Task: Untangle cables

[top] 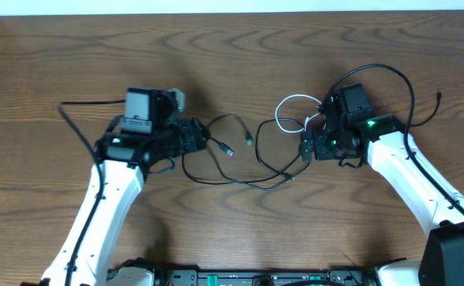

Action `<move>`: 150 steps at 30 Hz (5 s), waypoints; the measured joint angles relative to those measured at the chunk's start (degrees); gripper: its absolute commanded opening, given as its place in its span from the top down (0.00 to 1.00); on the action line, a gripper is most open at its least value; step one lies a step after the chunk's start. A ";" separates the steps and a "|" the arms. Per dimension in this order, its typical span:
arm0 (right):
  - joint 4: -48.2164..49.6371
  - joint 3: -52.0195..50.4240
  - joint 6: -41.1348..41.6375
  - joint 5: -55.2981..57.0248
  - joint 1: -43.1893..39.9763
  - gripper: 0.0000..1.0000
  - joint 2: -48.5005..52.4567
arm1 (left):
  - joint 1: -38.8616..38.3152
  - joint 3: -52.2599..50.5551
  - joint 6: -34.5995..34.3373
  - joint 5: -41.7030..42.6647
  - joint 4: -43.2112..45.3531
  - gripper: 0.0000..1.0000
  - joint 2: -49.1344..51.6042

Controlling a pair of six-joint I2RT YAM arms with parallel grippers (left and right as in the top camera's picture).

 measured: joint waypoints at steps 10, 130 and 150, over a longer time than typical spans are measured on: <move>-2.01 0.00 0.46 5.38 0.00 0.01 0.02 | -9.68 0.00 0.33 -0.02 -1.31 0.43 2.19; 1.62 16.00 29.57 14.12 -14.62 0.21 13.03 | -16.63 0.00 1.18 -11.80 -1.25 0.43 18.99; 4.90 15.78 39.67 15.32 -14.75 0.36 20.39 | -16.63 0.00 1.20 -11.82 -2.49 0.43 18.99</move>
